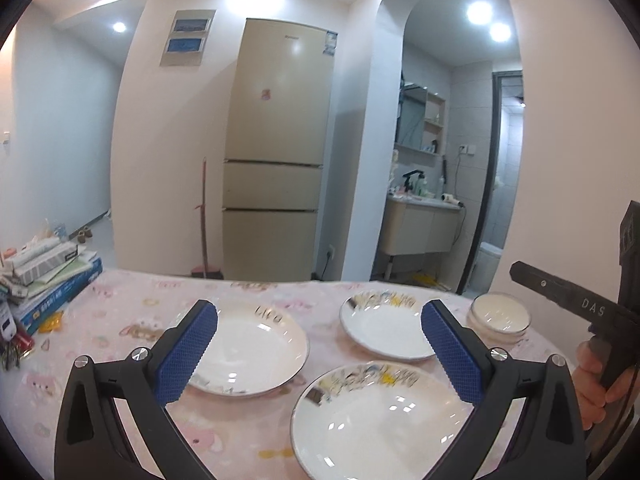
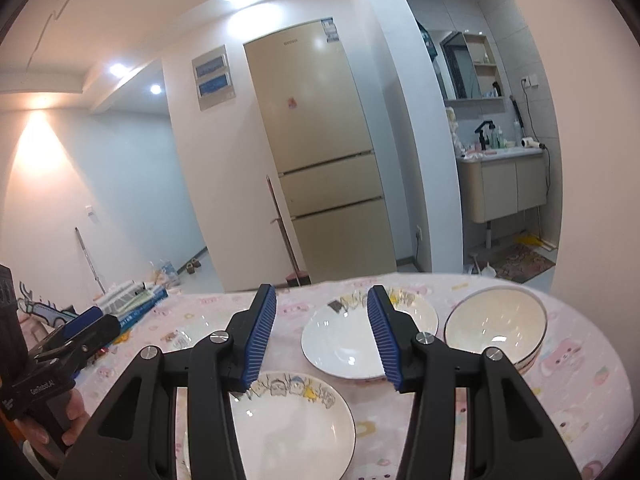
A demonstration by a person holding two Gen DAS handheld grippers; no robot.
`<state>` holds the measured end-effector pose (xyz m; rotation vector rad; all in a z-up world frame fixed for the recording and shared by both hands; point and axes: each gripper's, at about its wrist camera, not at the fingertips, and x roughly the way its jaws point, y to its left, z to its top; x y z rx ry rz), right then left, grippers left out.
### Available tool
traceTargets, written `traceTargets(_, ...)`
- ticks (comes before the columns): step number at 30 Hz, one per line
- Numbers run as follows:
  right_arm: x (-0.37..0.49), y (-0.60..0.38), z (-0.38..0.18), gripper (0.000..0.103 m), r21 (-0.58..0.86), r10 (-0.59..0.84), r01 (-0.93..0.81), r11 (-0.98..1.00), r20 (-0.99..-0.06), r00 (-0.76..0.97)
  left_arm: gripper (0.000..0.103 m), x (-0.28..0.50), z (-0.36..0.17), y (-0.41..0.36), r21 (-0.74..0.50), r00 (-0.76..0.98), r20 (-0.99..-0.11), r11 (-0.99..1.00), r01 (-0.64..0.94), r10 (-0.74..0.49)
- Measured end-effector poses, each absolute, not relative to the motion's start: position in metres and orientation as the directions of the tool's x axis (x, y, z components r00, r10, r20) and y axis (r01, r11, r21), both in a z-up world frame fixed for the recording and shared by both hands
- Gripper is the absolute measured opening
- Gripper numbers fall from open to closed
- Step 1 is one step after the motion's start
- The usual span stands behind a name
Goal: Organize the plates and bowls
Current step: 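Move both grippers to the white plate printed 'life'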
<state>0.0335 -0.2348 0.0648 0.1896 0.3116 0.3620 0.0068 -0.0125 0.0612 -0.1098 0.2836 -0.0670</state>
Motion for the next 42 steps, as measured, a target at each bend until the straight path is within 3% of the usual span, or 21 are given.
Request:
traceTargets(10,0.051,-0.231,0.029,0.047,0.232,0.376,-0.308,0.923,-0.369,0.85,0.103,0.03,0.023,0.004,-0.186,0.916,-0.395,0.983,-0.007,-0.068)
traceTargets(16,0.059,-0.231,0.017,0.047,0.226,0.368,-0.298,0.928,-0.417,0.831,0.103,0.033,0.017,0.015,-0.205,0.913,-0.408,0.976,-0.069,-0.021)
traceTargets(19,0.061,-0.222,0.025,0.047,0.179,0.336,-0.286,0.941,-0.422,0.842,0.103,0.03,0.027,0.021,-0.21,0.922,-0.387,0.975,-0.068,-0.019)
traceTargets(26,0.084,-0.177,0.095,0.047,0.214,0.469,-0.418,0.883,-0.427,0.773,0.103,0.059,0.078,0.044,-0.112,0.938,-0.348,0.993,-0.041,-0.001)
traceTargets(32,0.136,-0.13,0.119,0.047,0.313,0.549,-0.452,0.835,-0.491,0.676,0.103,0.112,0.085,0.083,-0.114,0.9,-0.435,0.992,-0.05,-0.005)
traceTargets(37,0.187,-0.108,0.084,0.047,0.467,0.611,-0.398,0.79,-0.543,0.576,0.102,0.144,0.074,0.125,-0.177,0.85,-0.526,0.978,-0.106,-0.003)
traceTargets(39,0.202,-0.098,0.066,0.047,0.477,0.608,-0.378,0.794,-0.599,0.521,0.098,0.155,0.066,0.137,-0.166,0.817,-0.577,0.978,-0.128,0.009)
traceTargets(42,0.217,-0.09,0.039,0.047,0.516,0.626,-0.354,0.78,-0.64,0.446,0.096,0.168,0.05,0.165,-0.246,0.784,-0.621,0.955,-0.163,-0.026)
